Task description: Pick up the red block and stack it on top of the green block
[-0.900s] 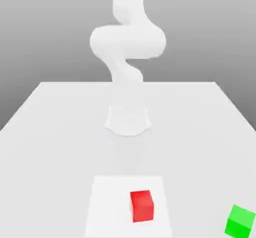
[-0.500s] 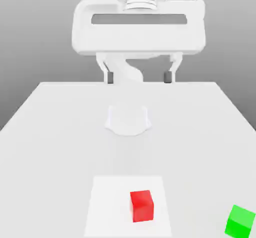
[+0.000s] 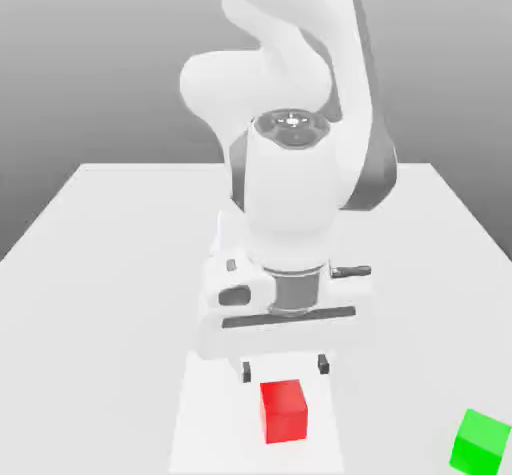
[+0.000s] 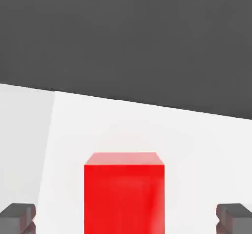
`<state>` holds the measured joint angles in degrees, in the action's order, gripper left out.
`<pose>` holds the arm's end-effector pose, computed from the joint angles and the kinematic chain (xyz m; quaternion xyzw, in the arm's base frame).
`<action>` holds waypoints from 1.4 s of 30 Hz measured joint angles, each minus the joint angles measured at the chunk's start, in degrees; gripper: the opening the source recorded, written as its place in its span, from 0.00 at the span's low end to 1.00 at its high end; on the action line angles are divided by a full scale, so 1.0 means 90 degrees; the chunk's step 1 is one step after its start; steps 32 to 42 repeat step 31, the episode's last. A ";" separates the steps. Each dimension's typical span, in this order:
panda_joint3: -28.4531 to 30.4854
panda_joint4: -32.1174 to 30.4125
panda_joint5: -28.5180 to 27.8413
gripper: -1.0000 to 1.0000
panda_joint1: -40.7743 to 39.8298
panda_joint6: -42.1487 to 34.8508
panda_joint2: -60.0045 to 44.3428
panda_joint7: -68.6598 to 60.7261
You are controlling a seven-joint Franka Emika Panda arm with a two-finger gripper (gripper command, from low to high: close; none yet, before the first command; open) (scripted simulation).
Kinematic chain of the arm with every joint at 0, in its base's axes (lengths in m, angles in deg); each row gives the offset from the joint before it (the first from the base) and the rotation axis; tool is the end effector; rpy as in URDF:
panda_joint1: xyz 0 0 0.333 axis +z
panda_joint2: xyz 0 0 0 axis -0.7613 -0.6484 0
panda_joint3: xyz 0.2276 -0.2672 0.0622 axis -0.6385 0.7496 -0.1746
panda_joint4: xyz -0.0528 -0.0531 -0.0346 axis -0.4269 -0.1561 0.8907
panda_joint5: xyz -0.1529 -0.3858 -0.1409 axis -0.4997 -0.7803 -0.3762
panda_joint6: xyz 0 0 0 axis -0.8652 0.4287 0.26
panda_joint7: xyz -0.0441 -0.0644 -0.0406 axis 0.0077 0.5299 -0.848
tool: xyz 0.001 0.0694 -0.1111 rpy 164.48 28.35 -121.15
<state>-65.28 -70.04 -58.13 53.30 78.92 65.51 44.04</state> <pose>0.4615 0.0348 0.1400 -0.9499 0.3126 -0.0028 0.0012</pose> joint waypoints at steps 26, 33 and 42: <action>-0.1344 0.2141 -0.0843 0.00 0.1318 -0.1663 -0.0598 -0.1396; -0.1240 0.2184 -0.1002 1.00 0.1419 -0.1340 -0.0971 -0.1302; -0.1240 0.2184 -0.1002 1.00 0.1419 -0.1340 -0.0971 -0.1302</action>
